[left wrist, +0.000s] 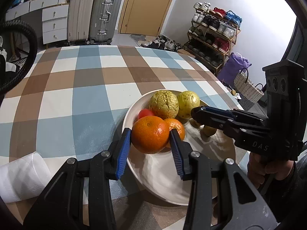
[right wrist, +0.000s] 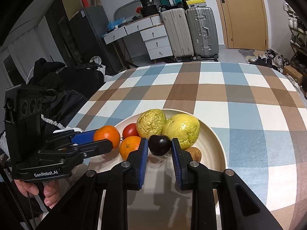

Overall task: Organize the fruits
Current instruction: 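Carry the plum and orange onto the cream plate and open both tools, then withdraw both tools from the plate toward the last tomato and plum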

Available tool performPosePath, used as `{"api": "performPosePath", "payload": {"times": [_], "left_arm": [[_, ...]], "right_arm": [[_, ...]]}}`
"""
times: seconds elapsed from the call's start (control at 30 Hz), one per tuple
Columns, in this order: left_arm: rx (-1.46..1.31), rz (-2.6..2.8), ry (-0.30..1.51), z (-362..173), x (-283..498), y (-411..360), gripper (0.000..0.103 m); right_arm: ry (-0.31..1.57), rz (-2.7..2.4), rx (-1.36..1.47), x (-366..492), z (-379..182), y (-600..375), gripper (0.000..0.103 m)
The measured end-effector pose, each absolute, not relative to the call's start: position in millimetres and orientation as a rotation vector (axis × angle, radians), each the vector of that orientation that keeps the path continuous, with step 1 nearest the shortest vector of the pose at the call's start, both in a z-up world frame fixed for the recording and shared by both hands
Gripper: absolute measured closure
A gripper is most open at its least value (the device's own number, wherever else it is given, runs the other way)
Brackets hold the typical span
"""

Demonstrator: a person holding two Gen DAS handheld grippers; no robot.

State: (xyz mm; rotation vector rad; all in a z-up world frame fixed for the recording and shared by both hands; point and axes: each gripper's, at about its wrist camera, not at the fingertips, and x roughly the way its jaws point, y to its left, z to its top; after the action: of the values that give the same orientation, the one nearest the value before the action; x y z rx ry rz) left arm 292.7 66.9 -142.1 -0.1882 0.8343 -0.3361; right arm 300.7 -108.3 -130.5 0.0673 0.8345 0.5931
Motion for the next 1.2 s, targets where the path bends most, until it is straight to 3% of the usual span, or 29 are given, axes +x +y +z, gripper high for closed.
{"api": "performPosePath", "payload": {"times": [0.23, 0.3, 0.4, 0.47, 0.53, 0.57, 0.83, 1.03, 1.13, 1.2], "left_arm": [[-0.203, -0.341, 0.844, -145, 295, 68, 0.065], [-0.199, -0.338, 0.848, -145, 295, 68, 0.065], [-0.189, -0.326, 0.85, -144, 296, 66, 0.063], [-0.193, -0.325, 0.849, -142, 295, 66, 0.059], [-0.19, -0.319, 0.837, -138, 292, 65, 0.042], [-0.187, -0.308, 0.824, -136, 289, 65, 0.039], [-0.165, -0.266, 0.801, -117, 266, 63, 0.034], [-0.159, -0.231, 0.765, -99, 231, 59, 0.023], [-0.165, -0.221, 0.758, -91, 213, 56, 0.022], [-0.157, -0.212, 0.755, -85, 203, 53, 0.022]], "right_arm": [[0.84, 0.596, 0.052, 300, -132, -104, 0.077], [0.844, 0.588, 0.053, 300, -133, -104, 0.073], [0.83, 0.601, 0.09, 298, -131, -107, 0.055], [0.813, 0.607, 0.106, 295, -127, -110, 0.055], [0.802, 0.6, 0.104, 291, -123, -112, 0.055], [0.797, 0.601, 0.106, 288, -120, -114, 0.055], [0.754, 0.577, 0.121, 258, -98, -132, 0.051], [0.71, 0.574, 0.149, 226, -84, -147, 0.031], [0.698, 0.563, 0.155, 208, -79, -152, 0.016], [0.682, 0.568, 0.157, 194, -76, -157, 0.015]]}}
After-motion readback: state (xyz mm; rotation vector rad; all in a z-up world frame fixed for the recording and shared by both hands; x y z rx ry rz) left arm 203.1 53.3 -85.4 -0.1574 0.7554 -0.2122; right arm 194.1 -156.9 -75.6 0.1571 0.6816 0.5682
